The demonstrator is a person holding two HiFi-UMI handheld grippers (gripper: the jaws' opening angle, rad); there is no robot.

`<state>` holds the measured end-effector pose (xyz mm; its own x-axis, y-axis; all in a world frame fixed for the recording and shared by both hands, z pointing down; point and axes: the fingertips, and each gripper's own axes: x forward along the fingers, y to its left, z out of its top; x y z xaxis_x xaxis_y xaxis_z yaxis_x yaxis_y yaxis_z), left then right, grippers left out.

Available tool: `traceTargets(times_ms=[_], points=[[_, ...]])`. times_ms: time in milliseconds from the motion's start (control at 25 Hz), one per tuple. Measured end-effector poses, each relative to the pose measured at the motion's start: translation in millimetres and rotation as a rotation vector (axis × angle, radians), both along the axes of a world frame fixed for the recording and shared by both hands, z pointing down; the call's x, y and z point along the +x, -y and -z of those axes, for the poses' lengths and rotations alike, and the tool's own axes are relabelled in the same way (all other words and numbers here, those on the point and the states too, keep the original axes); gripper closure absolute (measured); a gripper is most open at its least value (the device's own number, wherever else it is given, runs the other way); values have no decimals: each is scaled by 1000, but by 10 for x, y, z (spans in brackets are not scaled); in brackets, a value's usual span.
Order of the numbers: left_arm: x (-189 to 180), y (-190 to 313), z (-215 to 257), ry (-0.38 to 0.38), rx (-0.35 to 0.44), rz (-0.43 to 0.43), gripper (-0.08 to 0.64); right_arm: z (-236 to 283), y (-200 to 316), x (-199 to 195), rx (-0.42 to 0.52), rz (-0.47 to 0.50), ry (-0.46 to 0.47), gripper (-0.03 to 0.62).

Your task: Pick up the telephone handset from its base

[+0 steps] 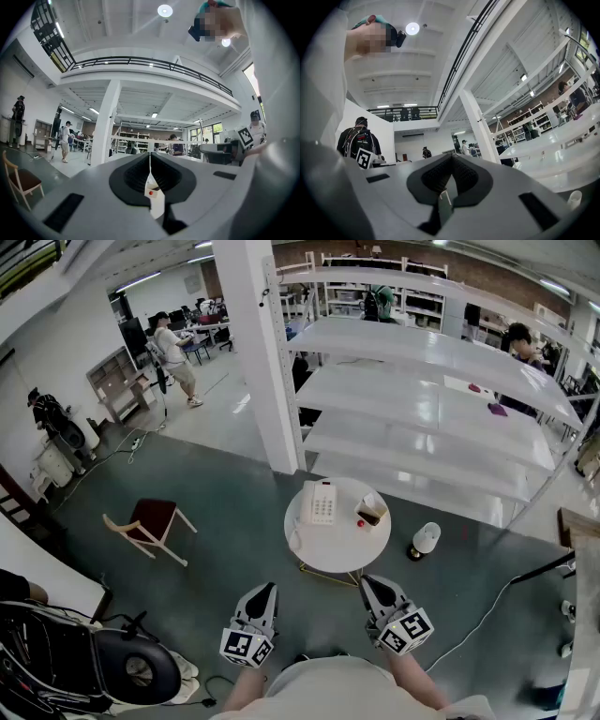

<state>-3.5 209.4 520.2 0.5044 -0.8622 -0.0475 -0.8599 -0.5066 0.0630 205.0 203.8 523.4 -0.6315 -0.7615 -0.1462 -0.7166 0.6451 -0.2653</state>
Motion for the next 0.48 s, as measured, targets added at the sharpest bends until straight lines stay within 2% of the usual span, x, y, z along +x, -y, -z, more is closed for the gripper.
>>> traceTargets(times_ms=[480], points=[[19, 2, 38, 1, -9, 9, 537, 32, 28, 2, -3, 13, -16, 584]])
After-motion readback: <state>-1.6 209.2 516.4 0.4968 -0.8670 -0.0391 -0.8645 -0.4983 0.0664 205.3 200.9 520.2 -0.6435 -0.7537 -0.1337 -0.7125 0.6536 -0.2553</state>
